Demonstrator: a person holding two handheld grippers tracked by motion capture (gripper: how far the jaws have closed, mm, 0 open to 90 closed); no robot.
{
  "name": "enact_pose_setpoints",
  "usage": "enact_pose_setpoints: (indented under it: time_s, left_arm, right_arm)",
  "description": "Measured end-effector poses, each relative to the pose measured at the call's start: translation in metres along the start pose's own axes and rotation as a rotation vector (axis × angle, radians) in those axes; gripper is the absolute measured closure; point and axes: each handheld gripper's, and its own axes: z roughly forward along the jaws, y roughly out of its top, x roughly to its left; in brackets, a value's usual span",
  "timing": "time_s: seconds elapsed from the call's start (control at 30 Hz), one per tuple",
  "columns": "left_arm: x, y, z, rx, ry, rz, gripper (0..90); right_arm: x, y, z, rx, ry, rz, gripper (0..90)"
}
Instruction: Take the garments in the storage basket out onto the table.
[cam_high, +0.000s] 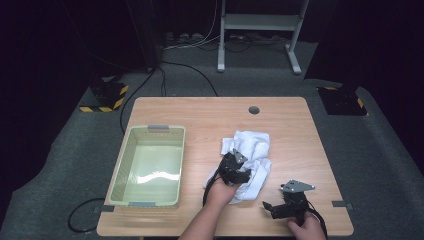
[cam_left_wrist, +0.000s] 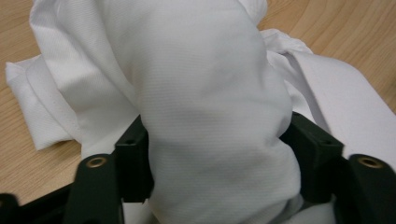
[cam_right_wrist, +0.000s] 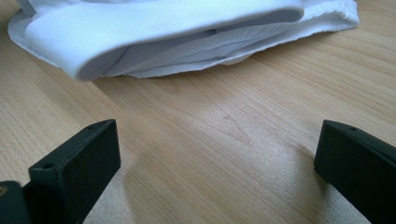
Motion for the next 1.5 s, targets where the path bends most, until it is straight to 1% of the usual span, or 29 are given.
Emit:
enact_pose_setpoints:
  time_s: [0.13,0.2,0.27,0.4,0.47,0.5,0.73,0.83,0.93,1.13,1.2,1.33,1.5]
  left_arm:
    - [-0.001,0.000,-0.002,-0.003,-0.003,0.005,20.8]
    - [0.000,0.001,-0.004,-0.004,-0.003,0.010,17.0]
    - [0.000,0.001,-0.006,-0.010,-0.005,0.006,12.6]
    - [-0.001,0.002,-0.016,-0.045,-0.011,0.010,8.9]
    - [-0.001,0.003,-0.023,-0.071,-0.018,0.010,6.9]
    - [-0.001,0.004,-0.026,-0.079,-0.017,0.009,4.5]
    - [0.000,0.004,-0.054,-0.160,-0.032,-0.002,3.3]
    - [0.000,0.003,-0.064,-0.181,-0.042,0.014,3.4]
    - [0.000,0.002,-0.072,-0.199,-0.045,0.011,3.3]
    - [0.001,0.000,-0.085,-0.216,-0.055,0.006,2.5]
    - [0.002,-0.001,-0.087,-0.217,-0.052,0.006,2.5]
    - [0.001,-0.007,-0.091,-0.213,-0.061,-0.003,2.2]
    - [-0.001,-0.018,-0.097,-0.235,-0.066,-0.011,1.2]
  right_arm:
    - [0.000,0.000,0.000,0.000,0.000,0.002,0.1]
    - [0.000,0.000,0.000,0.001,0.000,0.001,0.1]
    - [0.000,0.000,0.000,0.001,-0.002,0.000,0.1]
    - [0.000,0.000,0.000,0.001,-0.001,0.001,0.1]
    - [0.000,0.000,0.000,0.001,0.000,0.001,0.1]
    - [0.000,0.000,0.000,0.001,0.000,0.001,0.1]
    - [0.000,0.000,0.000,0.002,-0.003,-0.001,0.1]
    - [0.000,0.000,0.000,0.001,-0.002,-0.001,0.1]
    - [0.001,0.000,0.000,0.002,-0.004,-0.003,0.1]
    - [0.000,0.000,0.000,0.001,-0.003,-0.002,0.1]
    - [0.000,0.000,0.000,0.002,-0.003,-0.002,0.1]
    - [0.000,0.000,0.000,0.001,-0.002,-0.001,0.1]
    - [0.000,0.000,0.000,0.002,-0.003,-0.002,0.1]
